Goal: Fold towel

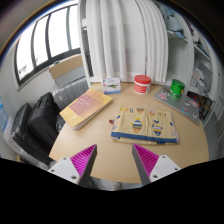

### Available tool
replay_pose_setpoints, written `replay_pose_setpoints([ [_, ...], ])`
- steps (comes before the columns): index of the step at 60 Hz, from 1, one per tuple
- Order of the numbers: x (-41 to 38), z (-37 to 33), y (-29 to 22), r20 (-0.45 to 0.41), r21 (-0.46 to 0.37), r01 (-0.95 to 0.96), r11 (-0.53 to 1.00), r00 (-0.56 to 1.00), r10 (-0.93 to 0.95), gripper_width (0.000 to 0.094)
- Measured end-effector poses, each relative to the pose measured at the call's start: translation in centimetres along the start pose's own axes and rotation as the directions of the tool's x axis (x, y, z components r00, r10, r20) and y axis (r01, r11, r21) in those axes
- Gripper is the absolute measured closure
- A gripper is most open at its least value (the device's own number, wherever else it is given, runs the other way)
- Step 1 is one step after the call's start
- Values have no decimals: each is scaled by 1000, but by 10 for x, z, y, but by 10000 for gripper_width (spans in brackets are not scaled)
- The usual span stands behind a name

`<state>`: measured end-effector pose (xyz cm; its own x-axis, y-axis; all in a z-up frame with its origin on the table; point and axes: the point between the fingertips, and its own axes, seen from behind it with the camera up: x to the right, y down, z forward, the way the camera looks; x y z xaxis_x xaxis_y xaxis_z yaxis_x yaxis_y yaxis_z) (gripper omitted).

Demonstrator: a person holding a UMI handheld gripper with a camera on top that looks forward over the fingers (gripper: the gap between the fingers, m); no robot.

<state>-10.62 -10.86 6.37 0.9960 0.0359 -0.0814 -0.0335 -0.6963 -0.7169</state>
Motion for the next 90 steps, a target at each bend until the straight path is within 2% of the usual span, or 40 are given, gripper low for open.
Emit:
replay_pose_setpoints([
  [10, 28, 81, -23, -54, -25, 113, 993, 992, -115, 254],
  [14, 36, 107, -30, -76, -19, 137, 990, 988, -138, 312],
  [18, 39, 130, -21, -78, -45, 160, 986, 983, -163, 483],
  [19, 33, 132, -25, -57, -36, 158, 987, 985, -160, 535],
  [20, 31, 135, -30, -44, -3, 151, 989, 988, -151, 601],
  [22, 28, 137, -28, -28, 4, 153, 988, 988, -152, 701],
  [25, 34, 138, -31, -51, 14, 176, 984, 983, -175, 902],
  [27, 40, 136, -31, -88, 22, 189, 982, 979, -186, 900],
  [33, 37, 137, -30, -108, 26, 246, 969, 964, -242, 925],
  [39, 32, 129, -36, -65, 12, 150, 989, 987, -149, 926],
  [46, 45, 96, -75, -48, 94, 72, 993, 997, -67, 927],
  [53, 80, 60, -108, -66, 181, -12, 983, 998, 24, 927],
  [60, 138, 45, -106, -120, 190, -144, 971, 978, 169, 926],
  [65, 183, 52, -77, -205, 147, -175, 974, 957, 203, 925],
  [70, 210, 66, -39, -257, 63, -211, 976, 941, 220, 924],
  [74, 228, 76, -17, -288, 28, -209, 978, 935, 208, 925],
  [84, 239, 82, -12, -269, -4, -137, 991, 954, 131, 900],
  [87, 237, 80, -11, -253, -27, -143, 989, 958, 132, 824],
  [90, 240, 73, -11, -253, -49, -150, 988, 958, 133, 624],
])
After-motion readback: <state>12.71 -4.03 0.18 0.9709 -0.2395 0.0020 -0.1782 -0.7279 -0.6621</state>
